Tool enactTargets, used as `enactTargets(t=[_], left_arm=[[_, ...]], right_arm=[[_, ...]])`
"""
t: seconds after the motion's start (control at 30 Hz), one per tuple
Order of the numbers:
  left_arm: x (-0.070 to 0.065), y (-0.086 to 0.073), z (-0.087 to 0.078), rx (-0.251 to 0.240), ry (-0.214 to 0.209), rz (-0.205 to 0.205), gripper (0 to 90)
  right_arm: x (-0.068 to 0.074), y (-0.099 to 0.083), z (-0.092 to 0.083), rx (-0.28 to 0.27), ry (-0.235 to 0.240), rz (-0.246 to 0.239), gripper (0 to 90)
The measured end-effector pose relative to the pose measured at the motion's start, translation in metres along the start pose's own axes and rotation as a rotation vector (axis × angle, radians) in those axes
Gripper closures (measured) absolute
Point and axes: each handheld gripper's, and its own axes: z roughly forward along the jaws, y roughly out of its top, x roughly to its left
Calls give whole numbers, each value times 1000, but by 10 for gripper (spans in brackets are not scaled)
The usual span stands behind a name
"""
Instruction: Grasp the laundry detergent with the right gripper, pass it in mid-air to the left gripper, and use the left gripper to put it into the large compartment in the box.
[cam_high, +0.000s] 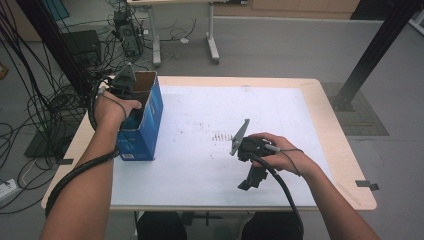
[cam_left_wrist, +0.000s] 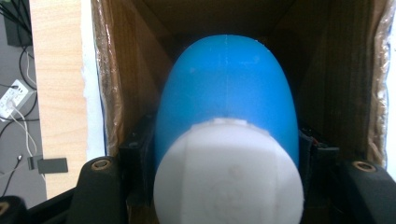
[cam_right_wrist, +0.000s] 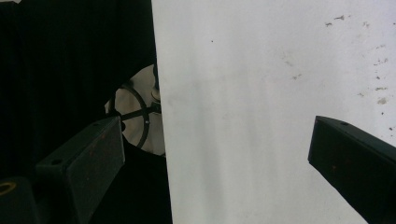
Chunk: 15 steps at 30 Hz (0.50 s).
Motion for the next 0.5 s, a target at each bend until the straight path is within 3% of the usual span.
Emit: enactTargets(t=[0.5], left_arm=[[-1,1,-3,-1,-3,-18,322]], right_arm=[[-1,-1,1,-4,2,-3,36]])
